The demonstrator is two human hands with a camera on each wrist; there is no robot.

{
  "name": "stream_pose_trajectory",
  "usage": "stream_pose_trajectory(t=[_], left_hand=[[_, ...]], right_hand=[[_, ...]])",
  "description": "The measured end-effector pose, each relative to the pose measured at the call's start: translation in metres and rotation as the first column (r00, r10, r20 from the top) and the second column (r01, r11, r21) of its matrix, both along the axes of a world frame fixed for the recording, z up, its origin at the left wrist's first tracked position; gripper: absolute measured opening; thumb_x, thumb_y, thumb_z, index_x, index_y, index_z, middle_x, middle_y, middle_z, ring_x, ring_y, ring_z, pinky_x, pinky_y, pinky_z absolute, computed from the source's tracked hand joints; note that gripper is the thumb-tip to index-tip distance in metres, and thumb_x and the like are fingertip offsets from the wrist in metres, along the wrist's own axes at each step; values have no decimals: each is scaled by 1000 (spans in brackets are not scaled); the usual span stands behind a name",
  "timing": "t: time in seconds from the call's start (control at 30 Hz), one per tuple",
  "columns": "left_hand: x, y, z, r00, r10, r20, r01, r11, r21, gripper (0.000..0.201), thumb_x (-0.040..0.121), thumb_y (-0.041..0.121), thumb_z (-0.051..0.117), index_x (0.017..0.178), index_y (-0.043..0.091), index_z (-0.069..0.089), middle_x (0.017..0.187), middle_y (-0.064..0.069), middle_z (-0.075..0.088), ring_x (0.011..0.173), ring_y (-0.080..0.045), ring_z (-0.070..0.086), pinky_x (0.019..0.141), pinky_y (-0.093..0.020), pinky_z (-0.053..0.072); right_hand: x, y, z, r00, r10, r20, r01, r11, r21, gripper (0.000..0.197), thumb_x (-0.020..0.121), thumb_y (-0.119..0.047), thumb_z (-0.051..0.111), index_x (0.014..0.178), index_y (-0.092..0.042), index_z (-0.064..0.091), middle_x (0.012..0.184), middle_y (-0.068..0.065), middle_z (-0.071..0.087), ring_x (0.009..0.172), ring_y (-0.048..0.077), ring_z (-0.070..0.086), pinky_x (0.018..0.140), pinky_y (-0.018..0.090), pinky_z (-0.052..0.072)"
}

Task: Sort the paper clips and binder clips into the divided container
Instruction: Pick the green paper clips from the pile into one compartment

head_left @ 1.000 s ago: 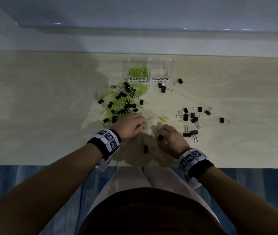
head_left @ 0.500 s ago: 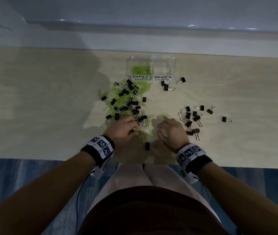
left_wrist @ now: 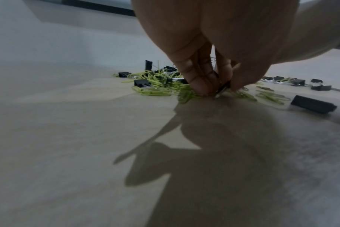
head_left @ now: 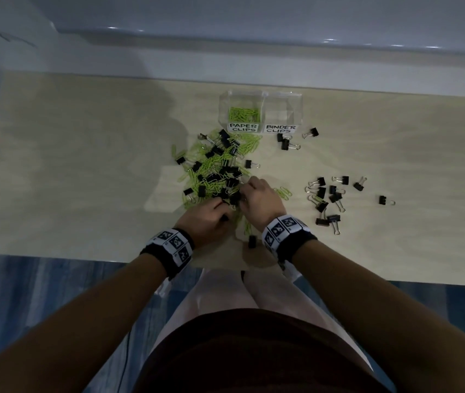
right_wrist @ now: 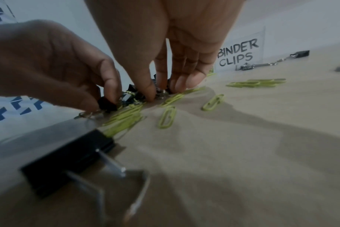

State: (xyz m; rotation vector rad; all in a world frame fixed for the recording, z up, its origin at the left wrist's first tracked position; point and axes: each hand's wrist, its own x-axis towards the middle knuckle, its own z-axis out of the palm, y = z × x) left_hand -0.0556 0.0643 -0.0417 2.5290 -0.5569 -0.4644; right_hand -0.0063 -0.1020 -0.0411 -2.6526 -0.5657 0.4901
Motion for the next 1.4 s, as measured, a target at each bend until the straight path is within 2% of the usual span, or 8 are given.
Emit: stream_pose_trajectory(t=[0.2,0.3,0.37,0.5,0.7,1.0,1.17,1.4], left_hand=[[14,23,13,876,474,-92,-481,870,-103,12,88,16,55,98,13,60,88,0,59,78,-15,55,68,-20,45],[27,43,13,789,614,-25,-612,783,-107,15,88,16,55,102,15,60,99,-1,60,87,-14,57,76,-23,49],[31,52,13,801,594,70,-593,804,-40,17,88,18,55,103,14,61,108,-6,56,98,-18,52,81,-27,46],[26,40,15,892,439,104,-443,896,20,19,88,22,58,104,12,61,111,-8,53,103,-21,48,85,-32,43],[11,-2,-3,975,220,-43,-213,969,125,26,90,31,54,110,15,56,112,-3,52,100,-19,50,80,-31,44],[20,-5,-4,941,320,-108,-317,947,45,31,85,28,46,105,9,59,108,-10,57,94,-27,54,75,-33,46],[19,9,7,856,516,-36,-517,851,-85,16,89,15,51,102,11,60,94,-5,58,82,-19,54,73,-28,44],[25,28,3,859,467,210,-477,879,1,21,86,18,58,104,9,62,110,-12,55,105,-30,46,88,-39,42]], right_hand=[[14,-8,7,992,-55,-116,72,985,154,21,85,-6,55,103,-8,65,99,10,64,87,27,60,79,36,51],[17,-28,12,960,-258,-110,279,911,303,13,86,-5,57,88,-11,69,84,-1,66,68,11,59,64,13,48],[18,-48,15,911,-402,-91,407,844,349,14,87,-6,58,94,-13,67,82,-5,65,69,8,60,63,8,44],[22,-99,8,798,-601,44,565,772,290,16,84,-10,60,97,-16,67,85,5,72,79,23,65,71,37,56],[26,-113,3,806,-534,255,547,837,23,24,78,-16,63,102,-16,65,108,8,62,104,35,51,89,50,37],[24,-15,7,997,-73,28,72,996,46,19,80,-25,60,98,-24,65,105,-3,60,101,21,49,90,41,37],[27,-8,2,995,-87,-41,89,994,67,16,80,-14,60,95,-17,66,103,5,60,96,28,55,87,39,42],[32,-54,10,917,-397,-38,383,848,366,13,75,-1,64,87,-6,65,86,7,61,71,9,55,67,0,39]])
